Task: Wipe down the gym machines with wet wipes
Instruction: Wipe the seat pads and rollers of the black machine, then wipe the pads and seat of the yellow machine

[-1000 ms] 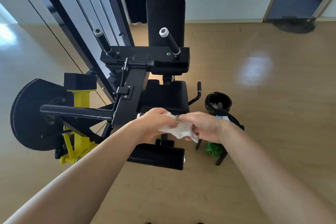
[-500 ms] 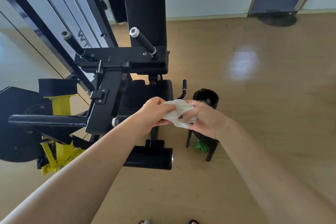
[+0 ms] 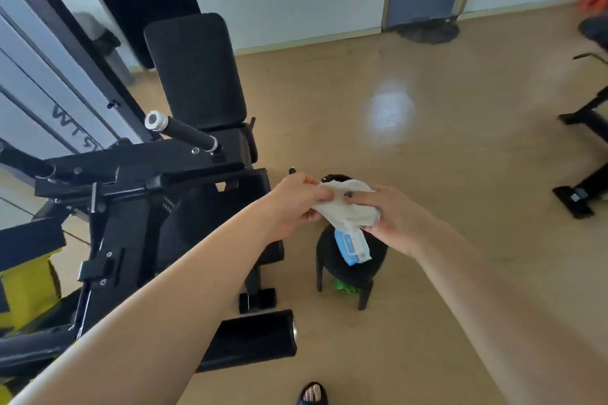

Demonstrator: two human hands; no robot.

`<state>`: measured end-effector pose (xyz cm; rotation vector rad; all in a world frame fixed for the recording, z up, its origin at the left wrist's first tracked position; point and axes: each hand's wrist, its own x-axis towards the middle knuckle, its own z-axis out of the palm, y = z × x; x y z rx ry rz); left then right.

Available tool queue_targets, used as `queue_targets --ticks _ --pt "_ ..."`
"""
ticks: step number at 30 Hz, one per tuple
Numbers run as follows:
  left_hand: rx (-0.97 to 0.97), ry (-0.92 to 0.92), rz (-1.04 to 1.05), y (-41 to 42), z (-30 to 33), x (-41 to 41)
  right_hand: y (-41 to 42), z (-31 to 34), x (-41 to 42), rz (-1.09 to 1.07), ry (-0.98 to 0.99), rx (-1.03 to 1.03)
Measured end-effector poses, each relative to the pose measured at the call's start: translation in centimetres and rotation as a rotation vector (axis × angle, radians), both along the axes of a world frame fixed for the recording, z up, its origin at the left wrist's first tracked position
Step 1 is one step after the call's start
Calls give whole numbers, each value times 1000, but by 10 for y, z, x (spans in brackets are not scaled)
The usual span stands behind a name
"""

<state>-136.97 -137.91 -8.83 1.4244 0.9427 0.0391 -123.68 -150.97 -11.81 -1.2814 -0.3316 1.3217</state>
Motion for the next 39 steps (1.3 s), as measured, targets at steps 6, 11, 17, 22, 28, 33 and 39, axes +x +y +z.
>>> queue_targets --ticks 6,11,17,22,28,33,39 --pt "16 22 -140 -17 11 114 -36 9 95 -251 184 80" --pt "-11 -23 -289 -59 16 237 -95 19 201 -319 192 92" --pt "-16 -68 -462 -119 16 406 -170 30 353 -325 74 115" --pt "-4 -73 -478 -152 19 524 -202 34 461 -332 -26 90" --pt "49 -79 -521 -156 18 645 -214 36 568 -395 -159 39" --pt "9 -102 -546 -137 14 751 -199 27 671 -494 -39 53" --pt "54 -123 -588 -105 17 902 -163 28 815 -546 -21 67"
